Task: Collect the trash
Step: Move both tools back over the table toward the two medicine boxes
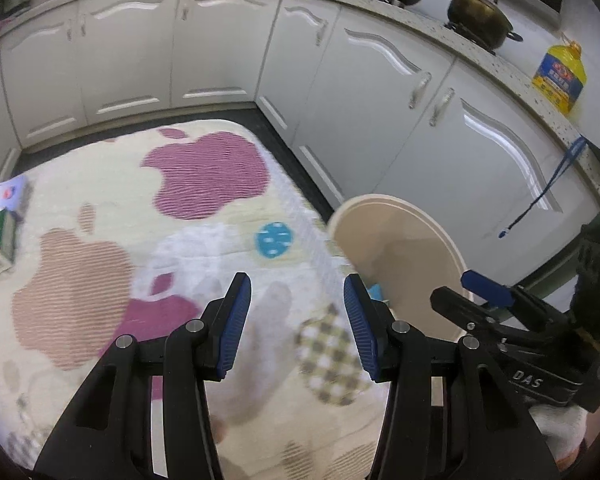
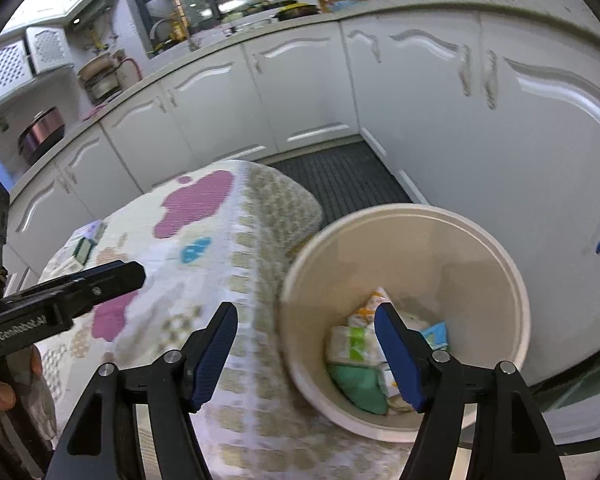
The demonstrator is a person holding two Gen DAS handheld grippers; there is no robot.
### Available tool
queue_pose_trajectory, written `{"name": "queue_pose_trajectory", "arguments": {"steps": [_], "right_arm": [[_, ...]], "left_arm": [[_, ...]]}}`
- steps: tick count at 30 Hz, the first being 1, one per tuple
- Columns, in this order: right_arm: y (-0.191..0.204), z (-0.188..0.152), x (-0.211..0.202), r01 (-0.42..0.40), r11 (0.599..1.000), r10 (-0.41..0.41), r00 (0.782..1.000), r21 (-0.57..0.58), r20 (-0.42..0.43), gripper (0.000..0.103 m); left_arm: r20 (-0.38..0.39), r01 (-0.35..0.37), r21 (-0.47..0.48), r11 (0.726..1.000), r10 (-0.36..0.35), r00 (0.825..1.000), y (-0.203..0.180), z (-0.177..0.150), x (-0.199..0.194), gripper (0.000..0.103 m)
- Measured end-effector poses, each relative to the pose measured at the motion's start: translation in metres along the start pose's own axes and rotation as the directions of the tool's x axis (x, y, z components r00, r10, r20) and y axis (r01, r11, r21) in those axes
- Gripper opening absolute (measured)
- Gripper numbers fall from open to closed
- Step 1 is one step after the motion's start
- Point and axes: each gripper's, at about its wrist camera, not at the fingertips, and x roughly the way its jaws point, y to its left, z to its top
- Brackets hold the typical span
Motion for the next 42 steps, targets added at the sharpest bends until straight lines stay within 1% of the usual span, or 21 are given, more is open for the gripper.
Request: {"name": "queue_pose_trajectory", "arguments": {"steps": [9, 13, 14, 17, 22, 26, 30, 32, 35, 38, 40, 42], "right_arm": [[0.061, 0.010, 0.012, -0.077, 0.993, 0.076, 0.997, -0.093, -0.014, 0.069], [0.090, 0.013, 0.021, -0.108, 0.984, 0.104, 0.994, -0.140, -0.032, 0.069], [0.096, 0.013, 0.023, -0.115, 0.982, 0.111, 0.993, -0.151, -0.037, 0.069], [0.119, 0.014, 0.031, -0.143, 0.973, 0.135, 0.989, -0.182, -0.054, 0.069], [0.153, 0.014, 0.047, -0.191, 0.956, 0.174, 0.980, -0.223, -0.093, 0.069], [0.178, 0.016, 0.062, -0.219, 0.942, 0.194, 0.974, -0.254, -0.120, 0.069], [0.198, 0.022, 0.075, -0.251, 0.932, 0.221, 0.965, -0.262, -0.140, 0.069], [0.206, 0.025, 0.081, -0.260, 0.929, 0.228, 0.963, -0.265, -0.146, 0.069], [0.214, 0.029, 0.089, -0.262, 0.926, 0.228, 0.962, -0.271, -0.152, 0.069], [0.218, 0.030, 0.096, -0.266, 0.926, 0.229, 0.960, -0.267, -0.161, 0.069], [0.218, 0.030, 0.098, -0.269, 0.927, 0.231, 0.959, -0.262, -0.165, 0.069], [0.218, 0.030, 0.101, -0.267, 0.929, 0.229, 0.959, -0.258, -0.169, 0.069]], "left_arm": [[0.038, -0.056, -0.056, 0.997, 0.058, 0.998, 0.049, -0.009, -0.034, 0.047], [0.043, -0.076, -0.099, 0.992, 0.081, 0.996, 0.082, -0.018, -0.052, 0.049], [0.045, -0.084, -0.112, 0.990, 0.089, 0.995, 0.093, -0.020, -0.057, 0.052], [0.053, -0.113, -0.158, 0.981, 0.123, 0.991, 0.128, -0.028, -0.073, 0.053], [0.059, -0.180, -0.260, 0.949, 0.201, 0.978, 0.197, -0.033, -0.099, 0.053], [0.086, -0.238, -0.332, 0.913, 0.281, 0.956, 0.255, -0.024, -0.117, 0.053], [0.090, -0.288, -0.385, 0.877, 0.347, 0.934, 0.304, -0.007, -0.118, 0.053], [0.070, -0.307, -0.388, 0.869, 0.360, 0.930, 0.324, 0.003, -0.108, 0.053], [0.028, -0.333, -0.363, 0.871, 0.367, 0.930, 0.345, 0.015, -0.086, 0.053], [-0.010, -0.345, -0.332, 0.878, 0.362, 0.932, 0.356, 0.019, -0.065, 0.053], [-0.031, -0.334, -0.307, 0.891, 0.341, 0.939, 0.357, 0.016, -0.058, 0.053], [-0.046, -0.303, -0.289, 0.908, 0.303, 0.952, 0.352, 0.009, -0.054, 0.053]]}}
